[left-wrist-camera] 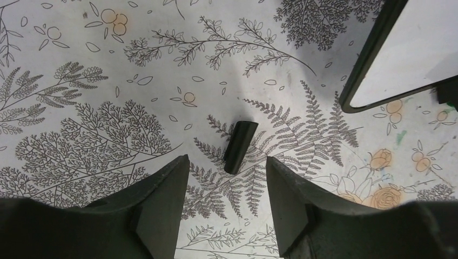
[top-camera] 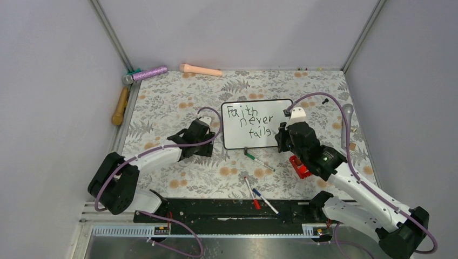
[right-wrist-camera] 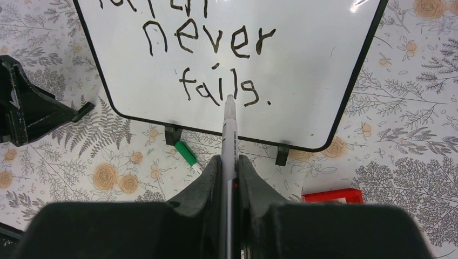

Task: Write a sentence on the whiteboard
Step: Pick up the pen cap from the center of the board.

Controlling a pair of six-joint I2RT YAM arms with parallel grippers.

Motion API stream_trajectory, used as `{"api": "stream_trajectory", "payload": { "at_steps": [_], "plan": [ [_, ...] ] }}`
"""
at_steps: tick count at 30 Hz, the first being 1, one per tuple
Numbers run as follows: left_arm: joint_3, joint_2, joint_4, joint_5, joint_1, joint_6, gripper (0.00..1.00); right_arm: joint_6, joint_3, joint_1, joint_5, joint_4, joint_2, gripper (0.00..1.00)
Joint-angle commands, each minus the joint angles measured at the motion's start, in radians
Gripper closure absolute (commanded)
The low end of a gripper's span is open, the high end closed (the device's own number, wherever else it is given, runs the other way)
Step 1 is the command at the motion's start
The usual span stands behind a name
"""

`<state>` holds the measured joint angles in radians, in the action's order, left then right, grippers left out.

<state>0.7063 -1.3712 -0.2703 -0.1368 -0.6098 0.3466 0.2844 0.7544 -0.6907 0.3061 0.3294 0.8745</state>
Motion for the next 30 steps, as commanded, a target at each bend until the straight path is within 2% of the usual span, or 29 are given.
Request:
{"api": "stream_trajectory", "payload": {
  "at_steps": [1,9,13,17,18,20,21,27,30],
  "plan": [
    [0.064,-0.035,0.025,-0.01,-0.001,-0.035,0.46,0.002,0.002,0.006,-0.012,-0.021,-0.003,1.0],
    [0.103,-0.13,0.043,0.04,-0.001,-0.033,0.51,0.002,0.003,0.005,-0.008,-0.017,0.002,1.0],
    [0.105,-0.172,0.044,0.019,-0.002,-0.017,0.55,0.004,0.003,0.007,-0.006,-0.02,-0.001,1.0],
    [0.113,-0.21,0.03,0.034,-0.001,-0.003,0.65,0.007,0.006,0.006,-0.005,-0.02,0.001,1.0],
    [0.113,-0.218,0.024,0.036,-0.001,0.004,0.7,0.007,0.006,0.006,-0.006,-0.021,0.003,1.0],
    [0.112,-0.222,0.0,0.019,0.0,0.034,0.88,0.009,0.008,0.005,-0.008,-0.022,0.006,1.0],
    [0.106,-0.21,-0.018,0.0,0.001,0.061,0.99,0.01,0.009,0.006,-0.011,-0.021,0.007,1.0],
    [0.034,0.077,-0.029,-0.043,0.035,0.209,1.0,0.012,0.017,0.005,-0.029,-0.018,-0.009,1.0],
    [0.011,0.216,-0.006,-0.002,0.071,0.333,1.0,0.01,0.001,0.006,-0.118,-0.077,-0.033,1.0]
  ]
}}
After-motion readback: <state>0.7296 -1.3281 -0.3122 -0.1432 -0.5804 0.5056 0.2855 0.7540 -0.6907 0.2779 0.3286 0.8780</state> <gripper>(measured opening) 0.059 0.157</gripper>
